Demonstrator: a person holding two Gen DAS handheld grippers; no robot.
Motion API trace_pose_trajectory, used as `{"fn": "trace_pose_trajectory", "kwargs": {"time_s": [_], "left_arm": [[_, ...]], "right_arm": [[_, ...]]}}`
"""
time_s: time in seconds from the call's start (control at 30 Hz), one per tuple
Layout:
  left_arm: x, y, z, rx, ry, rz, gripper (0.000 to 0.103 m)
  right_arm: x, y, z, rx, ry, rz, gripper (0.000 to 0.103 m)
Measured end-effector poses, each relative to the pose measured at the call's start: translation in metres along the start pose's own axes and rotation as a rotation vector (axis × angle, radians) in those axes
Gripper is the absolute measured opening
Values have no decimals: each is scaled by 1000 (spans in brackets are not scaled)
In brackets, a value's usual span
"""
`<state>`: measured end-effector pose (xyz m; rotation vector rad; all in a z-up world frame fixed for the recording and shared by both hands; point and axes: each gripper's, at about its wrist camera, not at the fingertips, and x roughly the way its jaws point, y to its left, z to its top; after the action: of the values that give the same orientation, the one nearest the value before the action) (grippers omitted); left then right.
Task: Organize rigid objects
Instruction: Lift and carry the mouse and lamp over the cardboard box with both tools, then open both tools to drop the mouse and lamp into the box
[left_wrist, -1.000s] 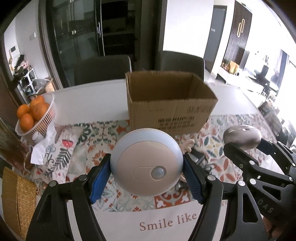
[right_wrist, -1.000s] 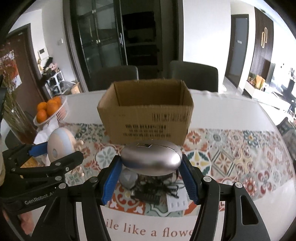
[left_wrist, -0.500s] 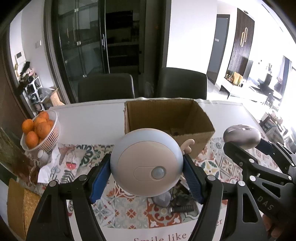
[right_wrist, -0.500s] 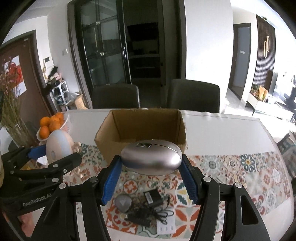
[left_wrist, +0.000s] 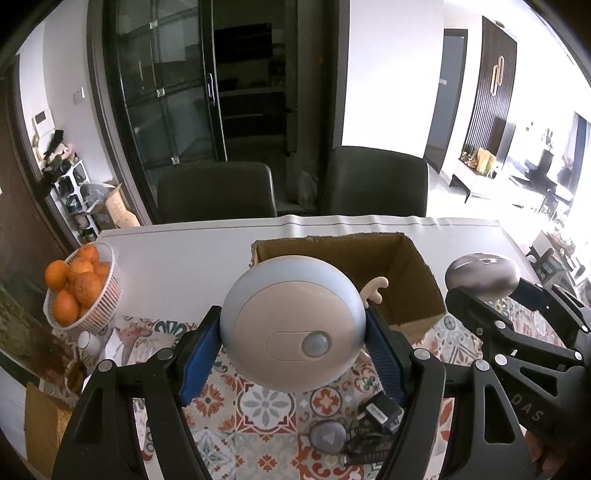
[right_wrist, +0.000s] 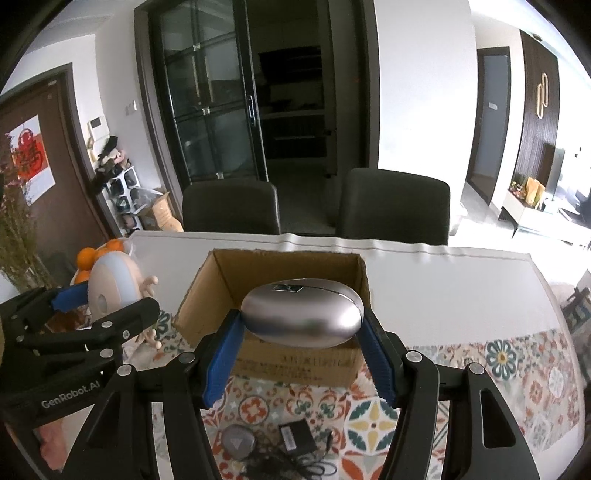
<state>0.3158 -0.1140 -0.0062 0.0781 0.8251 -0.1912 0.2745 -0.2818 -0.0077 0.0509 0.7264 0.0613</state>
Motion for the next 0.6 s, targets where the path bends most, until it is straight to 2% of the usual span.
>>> {"fn": "trace_pose_trajectory", "kwargs": {"time_s": [0.33,0.4,0.6], "left_arm": [[32,-9,29,2,48,-10,74],[41,-10,34,2,60,-12,74],[72,-8,39,-38,136,-38,74]], "right_arm": [[40,-17,27,20,98,40,61],[48,-20,30,14,113,40,55],[72,-22,39,-11,151,69,51]]}}
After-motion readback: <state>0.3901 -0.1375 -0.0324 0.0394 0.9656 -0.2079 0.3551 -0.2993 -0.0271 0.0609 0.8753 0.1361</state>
